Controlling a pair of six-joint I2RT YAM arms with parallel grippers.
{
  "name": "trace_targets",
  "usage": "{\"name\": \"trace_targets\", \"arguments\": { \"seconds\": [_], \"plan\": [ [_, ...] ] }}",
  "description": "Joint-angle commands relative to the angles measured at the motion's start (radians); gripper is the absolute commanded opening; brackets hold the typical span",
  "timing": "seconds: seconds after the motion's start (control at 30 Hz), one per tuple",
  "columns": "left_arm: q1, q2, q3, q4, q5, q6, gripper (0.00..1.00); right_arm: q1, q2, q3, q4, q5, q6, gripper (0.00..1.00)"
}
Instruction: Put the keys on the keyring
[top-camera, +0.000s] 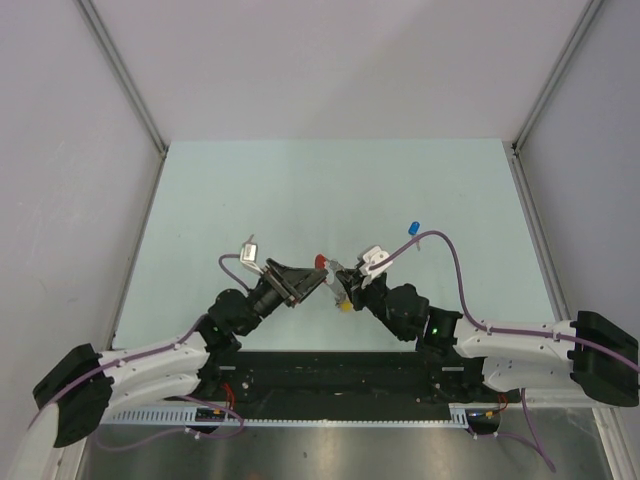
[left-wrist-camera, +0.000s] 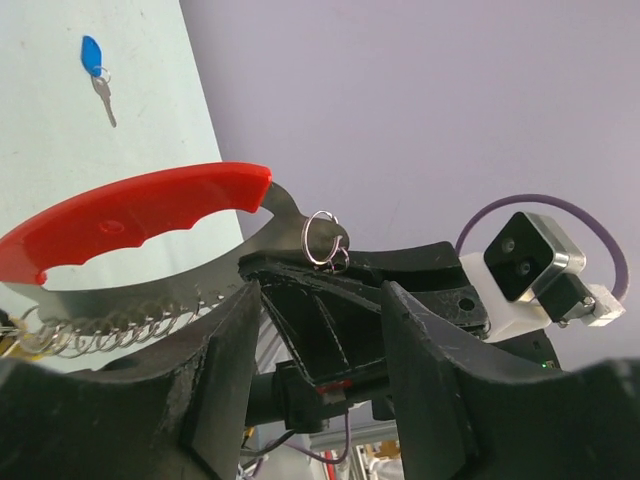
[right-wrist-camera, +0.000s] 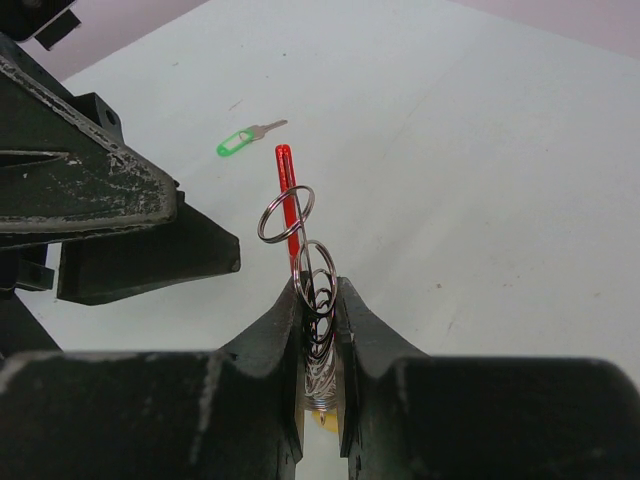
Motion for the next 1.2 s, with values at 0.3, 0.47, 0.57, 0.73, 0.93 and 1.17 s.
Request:
{"name": "trace_targets", "arguments": {
  "seconds": [0.3, 0.47, 0.57, 0.73, 0.93, 1.17],
  "plan": [
    [-0.021, 0.128, 0.031, 0.215, -0.075, -0.058, 0.5, 0.003, -0.015, 0.004, 0.105, 0.028, 0.066, 0.0],
    [-0.023, 0.166, 0.046, 0.257, -0.07, -0.061, 0.39, 0.004, -0.008, 0.004, 0.111, 0.022, 0.066, 0.0],
    [-0.023, 0.186, 0.057, 0.27, -0.063, -0.066, 0.36, 0.007, -0.004, 0.004, 0.113, 0.021, 0.066, 0.0],
    [-0.023, 0.206, 0.061, 0.297, -0.061, -0.072, 0.36, 0.006, 0.0, 0.004, 0.117, 0.018, 0.066, 0.0],
    [-0.023, 0.223, 0.067, 0.311, -0.07, -0.072, 0.36, 0.006, 0.006, 0.004, 0.122, 0.01, 0.066, 0.0],
    [-0.023, 0.244, 0.074, 0.322, -0.073, -0.081, 0.33, 0.006, 0.006, 0.004, 0.125, 0.004, 0.066, 0.0]
  ]
}}
